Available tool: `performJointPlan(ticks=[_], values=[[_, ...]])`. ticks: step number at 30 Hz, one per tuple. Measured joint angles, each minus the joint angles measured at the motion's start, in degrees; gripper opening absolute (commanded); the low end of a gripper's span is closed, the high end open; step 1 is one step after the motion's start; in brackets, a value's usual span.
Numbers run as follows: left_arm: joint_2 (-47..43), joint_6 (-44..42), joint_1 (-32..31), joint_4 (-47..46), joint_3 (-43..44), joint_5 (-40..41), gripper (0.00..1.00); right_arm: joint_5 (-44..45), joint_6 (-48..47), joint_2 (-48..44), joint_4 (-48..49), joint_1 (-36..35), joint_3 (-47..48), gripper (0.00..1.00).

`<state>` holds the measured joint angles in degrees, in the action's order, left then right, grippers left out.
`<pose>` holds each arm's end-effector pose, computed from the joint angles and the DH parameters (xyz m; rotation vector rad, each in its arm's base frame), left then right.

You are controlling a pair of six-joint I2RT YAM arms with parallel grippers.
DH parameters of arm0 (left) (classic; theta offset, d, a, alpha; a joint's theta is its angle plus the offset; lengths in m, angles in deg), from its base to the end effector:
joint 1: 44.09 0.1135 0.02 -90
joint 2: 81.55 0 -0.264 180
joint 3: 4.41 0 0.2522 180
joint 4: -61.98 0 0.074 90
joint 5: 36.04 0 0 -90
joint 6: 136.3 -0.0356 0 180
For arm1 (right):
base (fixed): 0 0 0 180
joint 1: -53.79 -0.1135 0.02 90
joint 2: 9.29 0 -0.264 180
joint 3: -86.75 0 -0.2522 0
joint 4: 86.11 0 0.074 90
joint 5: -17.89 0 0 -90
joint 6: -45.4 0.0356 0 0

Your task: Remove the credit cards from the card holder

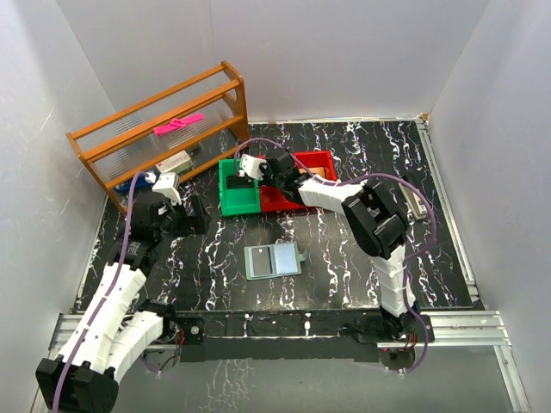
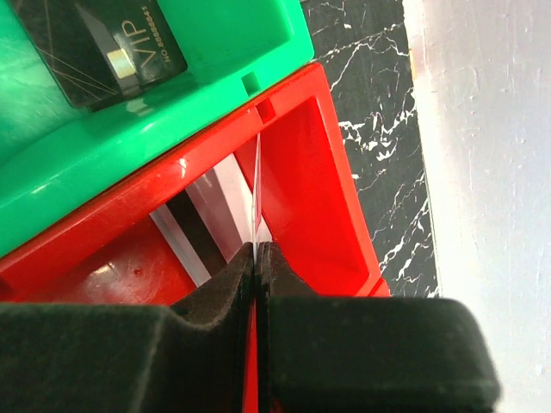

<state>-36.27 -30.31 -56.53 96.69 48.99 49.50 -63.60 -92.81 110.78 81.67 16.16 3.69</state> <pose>0.1770 -0.0419 0.2877 -0.0142 2.0556 -0.3893 0.3780 0.2848 0.1797 -1.4302 1.6617 -0.2667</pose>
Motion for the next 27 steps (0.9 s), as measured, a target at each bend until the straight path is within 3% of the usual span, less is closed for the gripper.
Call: performJointPlan(ticks=[20,27], values=[[0.00,-0.61,0.00,-0.15,-0.02,-1.40,0.99,-2.60,-2.73,3.06,1.14,1.05,1.05,0.11],[0.04,-0.85,0.00,-0.70,-0.04,-2.47,0.99,-2.86,-2.89,3.45,0.42,1.05,1.16,0.25]])
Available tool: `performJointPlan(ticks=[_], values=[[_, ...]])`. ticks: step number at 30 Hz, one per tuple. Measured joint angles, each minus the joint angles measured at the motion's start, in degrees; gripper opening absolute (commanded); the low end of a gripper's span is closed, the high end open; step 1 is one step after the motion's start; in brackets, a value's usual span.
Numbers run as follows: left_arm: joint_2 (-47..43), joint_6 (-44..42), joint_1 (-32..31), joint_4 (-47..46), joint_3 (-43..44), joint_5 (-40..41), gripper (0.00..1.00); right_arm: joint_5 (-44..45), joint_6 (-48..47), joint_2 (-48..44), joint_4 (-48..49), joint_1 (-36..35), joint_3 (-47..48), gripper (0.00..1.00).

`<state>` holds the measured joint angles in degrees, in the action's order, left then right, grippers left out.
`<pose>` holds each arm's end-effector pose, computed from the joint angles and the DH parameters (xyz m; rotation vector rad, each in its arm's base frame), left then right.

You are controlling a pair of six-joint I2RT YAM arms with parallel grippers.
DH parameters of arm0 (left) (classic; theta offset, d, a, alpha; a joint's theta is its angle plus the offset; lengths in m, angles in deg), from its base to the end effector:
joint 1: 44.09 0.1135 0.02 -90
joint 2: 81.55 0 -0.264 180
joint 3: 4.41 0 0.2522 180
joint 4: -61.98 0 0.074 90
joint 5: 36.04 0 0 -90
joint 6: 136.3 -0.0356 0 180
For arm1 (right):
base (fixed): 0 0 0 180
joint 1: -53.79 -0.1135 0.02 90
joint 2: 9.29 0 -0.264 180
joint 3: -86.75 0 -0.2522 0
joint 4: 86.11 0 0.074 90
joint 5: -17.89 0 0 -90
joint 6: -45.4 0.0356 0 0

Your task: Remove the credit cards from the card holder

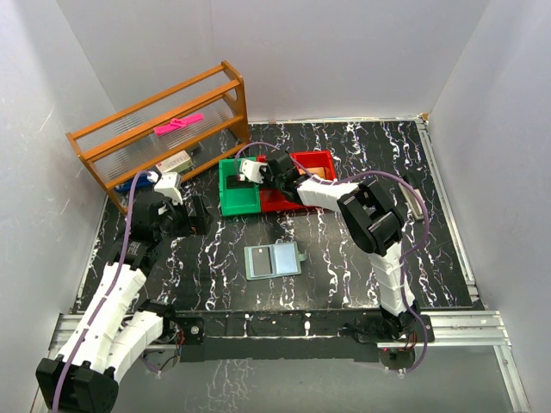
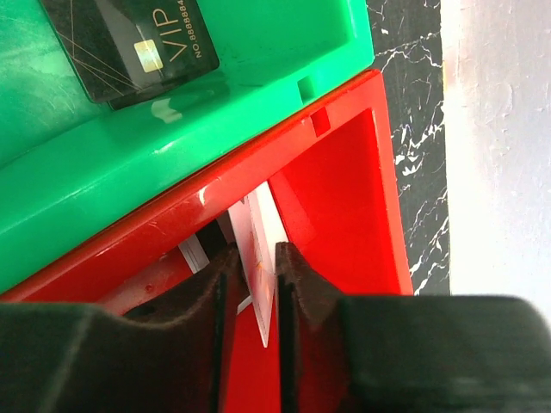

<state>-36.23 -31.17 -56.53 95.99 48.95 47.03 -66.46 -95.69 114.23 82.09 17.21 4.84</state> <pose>0.1772 -0.0435 0.2886 0.0294 2.0466 -0.4250 0.3881 0.2836 0.1591 -1.5035 1.6446 -0.2486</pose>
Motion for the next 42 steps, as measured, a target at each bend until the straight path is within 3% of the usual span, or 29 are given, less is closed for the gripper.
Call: performJointPlan(ticks=[11,42], values=[[0.44,-0.17,0.00,-0.13,-0.07,-1.05,0.99,0.70,-0.68,0.09,-0.22,0.35,0.00,0.40],[2.21,-0.61,0.00,-0.15,-0.09,-3.85,0.99,1.60,3.93,0.09,-0.55,0.61,0.00,0.51]])
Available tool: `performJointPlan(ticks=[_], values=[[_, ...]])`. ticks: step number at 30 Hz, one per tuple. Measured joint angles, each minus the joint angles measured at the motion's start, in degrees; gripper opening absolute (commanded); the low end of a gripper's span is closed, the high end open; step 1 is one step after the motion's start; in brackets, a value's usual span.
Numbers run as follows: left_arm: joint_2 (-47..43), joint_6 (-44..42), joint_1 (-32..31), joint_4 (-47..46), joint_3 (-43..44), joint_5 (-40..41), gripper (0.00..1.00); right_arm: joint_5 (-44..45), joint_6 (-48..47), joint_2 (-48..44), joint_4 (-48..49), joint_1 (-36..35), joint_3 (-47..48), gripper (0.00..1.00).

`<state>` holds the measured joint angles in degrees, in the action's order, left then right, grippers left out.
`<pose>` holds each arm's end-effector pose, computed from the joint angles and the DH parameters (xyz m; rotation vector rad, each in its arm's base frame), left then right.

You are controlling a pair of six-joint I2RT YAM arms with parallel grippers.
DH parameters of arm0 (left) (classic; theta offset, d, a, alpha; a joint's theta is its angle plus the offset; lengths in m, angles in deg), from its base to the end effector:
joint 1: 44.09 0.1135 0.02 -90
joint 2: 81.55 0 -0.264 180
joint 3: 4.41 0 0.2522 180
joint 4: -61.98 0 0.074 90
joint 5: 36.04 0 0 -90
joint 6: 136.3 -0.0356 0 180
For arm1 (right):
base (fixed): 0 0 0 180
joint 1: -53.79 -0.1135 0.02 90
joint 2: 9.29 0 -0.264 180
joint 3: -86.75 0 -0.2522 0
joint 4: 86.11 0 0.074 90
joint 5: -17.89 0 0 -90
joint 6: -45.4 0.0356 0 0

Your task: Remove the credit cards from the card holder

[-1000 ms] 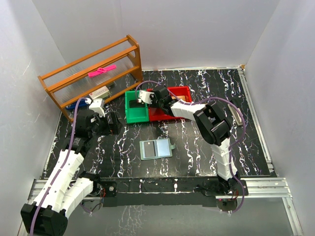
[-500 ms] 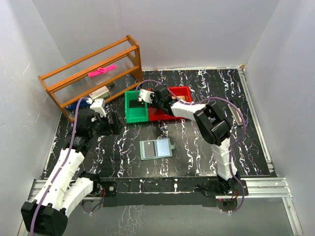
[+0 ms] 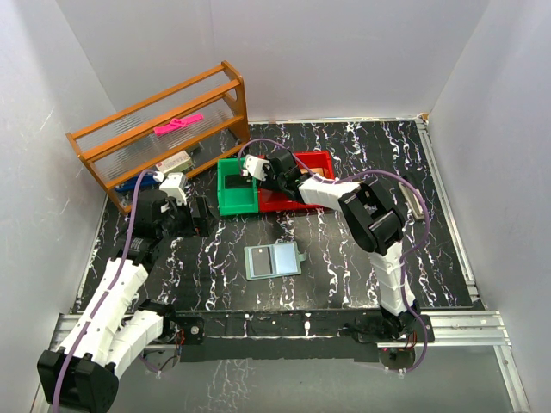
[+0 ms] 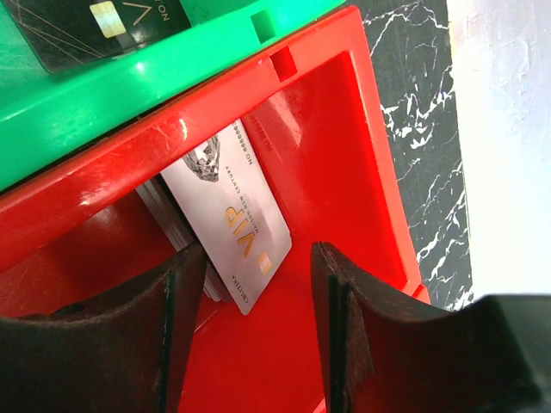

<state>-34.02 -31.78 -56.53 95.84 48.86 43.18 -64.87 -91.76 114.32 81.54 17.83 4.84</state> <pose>0.1829 -0.0472 0.2821 0.0800 2.0860 -0.4825 0.3912 0.2782 0.1576 -1.4315 1.7190 -0.2475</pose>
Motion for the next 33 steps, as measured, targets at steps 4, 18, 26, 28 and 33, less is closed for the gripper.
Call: performJointPlan(ticks=[4,18,26,28,33], values=[[0.02,0.00,0.00,-0.02,0.00,-0.42,0.99,-1.11,1.07,0.00,-0.42,0.00,0.13,0.52],[0.87,-0.02,0.00,-0.37,0.00,-1.36,0.99,-3.08,6.93,-0.50,-0.85,0.02,0.61,0.54],[0.87,-0.02,0.00,-0.37,0.00,-1.53,0.99,-2.56,13.81,-8.11,4.59,0.04,-4.07,0.55],[0.87,-0.02,0.00,-0.37,0.00,-1.64,0.99,-1.99,16.06,-11.19,6.93,0.04,-6.40,0.57],[1.09,0.00,0.00,-0.37,0.00,-1.68,0.99,1.66,23.32,-17.64,12.24,0.07,-12.20,0.85]])
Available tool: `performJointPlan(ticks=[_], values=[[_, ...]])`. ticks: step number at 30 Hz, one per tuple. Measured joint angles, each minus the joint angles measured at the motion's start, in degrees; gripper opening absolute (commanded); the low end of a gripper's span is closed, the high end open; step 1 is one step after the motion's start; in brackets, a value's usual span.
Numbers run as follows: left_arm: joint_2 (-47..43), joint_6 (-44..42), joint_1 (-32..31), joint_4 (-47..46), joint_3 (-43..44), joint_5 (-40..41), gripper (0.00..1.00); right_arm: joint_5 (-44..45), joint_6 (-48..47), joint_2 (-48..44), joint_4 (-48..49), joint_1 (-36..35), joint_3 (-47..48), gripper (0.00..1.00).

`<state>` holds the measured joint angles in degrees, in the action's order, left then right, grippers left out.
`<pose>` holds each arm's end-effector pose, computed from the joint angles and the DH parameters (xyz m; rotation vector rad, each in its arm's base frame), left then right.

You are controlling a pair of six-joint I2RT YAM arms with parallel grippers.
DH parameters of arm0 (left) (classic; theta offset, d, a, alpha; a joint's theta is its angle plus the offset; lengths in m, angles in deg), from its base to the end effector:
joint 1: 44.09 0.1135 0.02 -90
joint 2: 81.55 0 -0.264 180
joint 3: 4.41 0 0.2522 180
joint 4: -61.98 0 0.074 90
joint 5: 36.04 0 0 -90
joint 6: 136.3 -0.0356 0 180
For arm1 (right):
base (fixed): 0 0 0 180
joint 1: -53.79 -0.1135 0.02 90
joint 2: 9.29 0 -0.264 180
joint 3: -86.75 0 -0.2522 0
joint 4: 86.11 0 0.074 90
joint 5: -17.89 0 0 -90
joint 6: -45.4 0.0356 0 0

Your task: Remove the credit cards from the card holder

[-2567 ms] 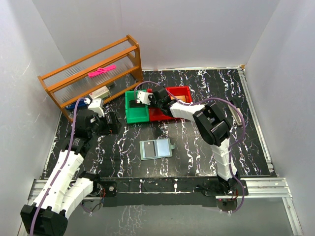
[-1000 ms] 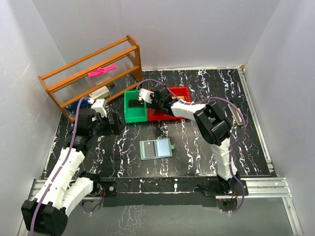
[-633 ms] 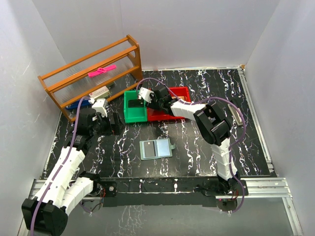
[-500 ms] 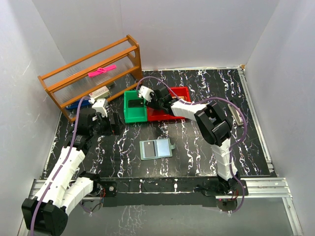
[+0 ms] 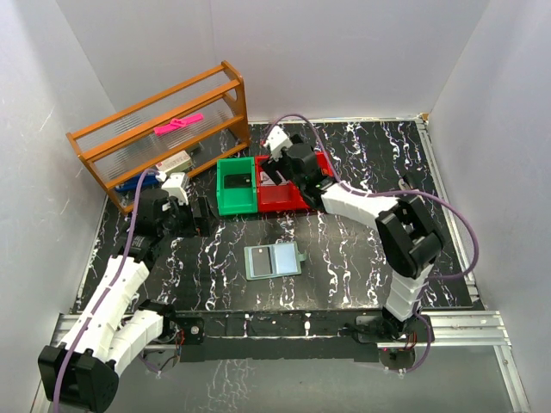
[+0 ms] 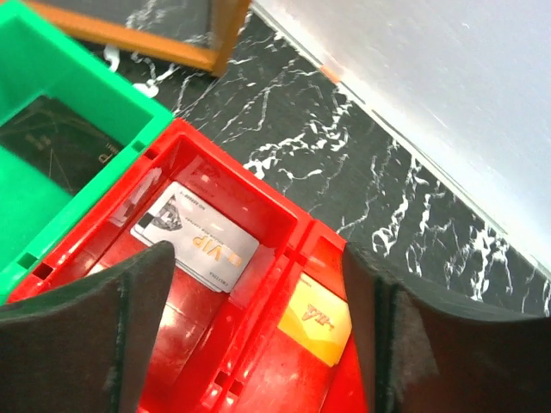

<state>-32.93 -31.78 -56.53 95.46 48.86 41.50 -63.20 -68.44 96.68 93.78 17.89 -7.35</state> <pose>0.1860 -0.0489 0.2796 0.0972 2.0992 -0.5115 0.3532 0.2488 0.2431 -0.8638 1.7131 -0.0080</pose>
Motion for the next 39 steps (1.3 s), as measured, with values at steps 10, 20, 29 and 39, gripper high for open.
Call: performJointPlan(ticks=[10,20,29,39], values=[[3.19,0.74,0.00,1.01,0.02,2.19,0.99,5.53,32.17,-17.07,-0.33,3.02,-11.13,0.98],[4.09,1.14,0.00,1.22,0.02,3.23,0.98,-14.25,55.43,-27.15,-5.75,4.13,-21.44,0.92],[7.15,1.25,0.00,1.22,0.02,2.51,0.98,-24.06,76.41,-34.51,-1.88,-2.73,-43.06,0.73],[9.51,7.76,0.00,1.27,0.35,-7.32,0.93,-21.16,82.73,-32.50,-4.31,-9.16,-41.27,0.60]])
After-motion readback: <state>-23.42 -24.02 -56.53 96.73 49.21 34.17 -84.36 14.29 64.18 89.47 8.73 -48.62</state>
